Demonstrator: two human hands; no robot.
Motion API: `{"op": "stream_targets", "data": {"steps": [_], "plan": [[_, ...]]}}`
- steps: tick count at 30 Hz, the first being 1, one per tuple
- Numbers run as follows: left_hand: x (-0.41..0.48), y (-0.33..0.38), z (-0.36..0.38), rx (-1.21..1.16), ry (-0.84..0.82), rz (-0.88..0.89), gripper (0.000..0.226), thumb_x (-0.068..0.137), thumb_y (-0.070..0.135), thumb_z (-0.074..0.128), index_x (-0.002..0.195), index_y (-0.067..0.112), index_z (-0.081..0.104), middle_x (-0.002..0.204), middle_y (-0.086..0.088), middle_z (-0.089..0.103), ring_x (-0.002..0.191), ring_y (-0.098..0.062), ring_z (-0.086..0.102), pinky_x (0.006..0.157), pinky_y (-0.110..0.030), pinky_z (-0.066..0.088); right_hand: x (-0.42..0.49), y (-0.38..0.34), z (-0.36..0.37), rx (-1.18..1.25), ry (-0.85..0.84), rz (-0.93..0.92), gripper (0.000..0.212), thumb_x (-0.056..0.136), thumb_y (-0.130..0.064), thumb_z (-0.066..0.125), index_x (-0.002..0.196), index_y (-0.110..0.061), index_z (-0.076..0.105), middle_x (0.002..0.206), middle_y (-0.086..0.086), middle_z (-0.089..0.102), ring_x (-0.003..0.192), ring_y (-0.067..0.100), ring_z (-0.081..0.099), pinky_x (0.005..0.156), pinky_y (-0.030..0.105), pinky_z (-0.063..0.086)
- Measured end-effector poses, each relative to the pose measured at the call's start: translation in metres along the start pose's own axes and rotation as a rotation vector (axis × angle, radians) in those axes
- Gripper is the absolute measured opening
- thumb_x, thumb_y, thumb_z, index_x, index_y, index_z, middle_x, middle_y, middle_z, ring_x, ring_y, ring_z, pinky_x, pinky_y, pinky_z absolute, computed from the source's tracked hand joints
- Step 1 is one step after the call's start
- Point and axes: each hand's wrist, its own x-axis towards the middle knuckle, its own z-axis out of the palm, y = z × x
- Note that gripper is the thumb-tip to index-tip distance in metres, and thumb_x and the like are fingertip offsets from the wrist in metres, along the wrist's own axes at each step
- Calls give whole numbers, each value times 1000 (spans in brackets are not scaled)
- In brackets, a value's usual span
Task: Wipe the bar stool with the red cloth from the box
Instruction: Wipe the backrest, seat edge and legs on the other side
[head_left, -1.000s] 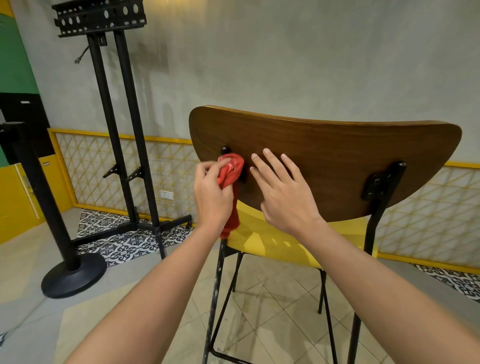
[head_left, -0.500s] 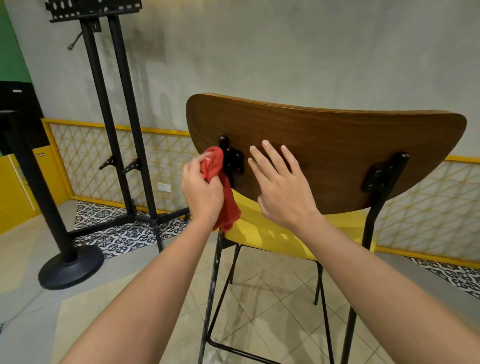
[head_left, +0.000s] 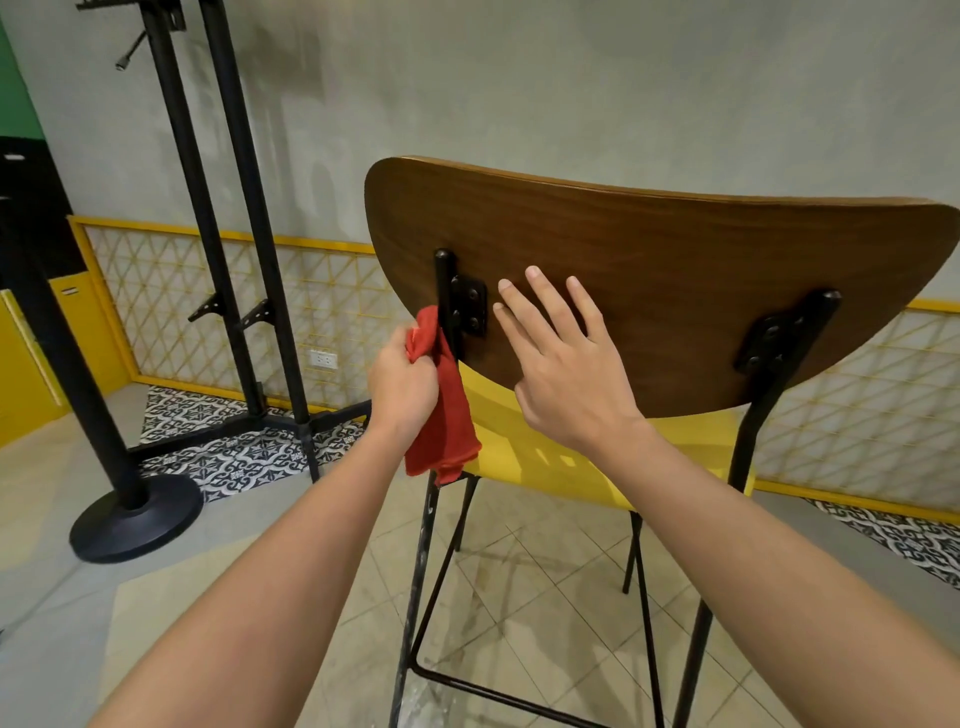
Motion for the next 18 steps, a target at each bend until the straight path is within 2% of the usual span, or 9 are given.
{"op": "stream_targets", "data": {"steps": [3,5,7,9,12,16,18], "plan": [[1,-12,-3,128,-97,-75,19,87,3,40,86,9,58,76,-9,58,75,-30,56,60,-34,38,-1,0,1,-5,3,-6,63,80,-26,56,139,-8,43,150,10,35,142,30,22,114,48,6],[-1,-12,-5,156,-95,-86,19,87,5,41,90,10,59,77,-8,60,75,-29,57,59,-33,38,-3,0,1,-8,-3,-20,62,80,-25,56,138,-7,44,149,10,37,142,30,24,114,48,6],[-8,-3,0,68,63,33,15,86,5,44,86,14,57,78,-3,60,75,-23,55,61,-32,39,-5,-2,2,-20,-6,-29,60,80,-24,55,137,-7,46,148,11,38,141,29,25,114,49,6],[-17,9,10,-41,234,195,18,83,5,49,90,19,58,89,1,60,83,-16,54,71,-27,41,-7,-4,4,-29,-21,-34,60,81,-24,53,137,-6,46,149,10,38,142,28,25,114,49,6],[-27,8,25,22,243,352,27,79,-2,54,99,14,62,100,4,48,91,-13,51,78,-16,38,-10,-5,4,-34,-33,-37,60,82,-26,53,139,-8,44,150,9,36,142,28,24,114,48,4],[-35,-14,34,210,233,270,38,79,-4,56,111,12,66,108,-4,52,97,-19,54,79,-13,34,-9,0,4,-58,-53,-62,60,82,-28,53,138,-10,46,150,9,36,142,27,24,114,47,5],[-37,-16,37,227,244,216,39,83,0,58,118,13,65,111,-6,55,99,-19,54,80,-13,34,-9,1,5,-56,-56,-62,60,82,-28,54,139,-10,45,150,8,35,143,27,23,114,47,4]]}}
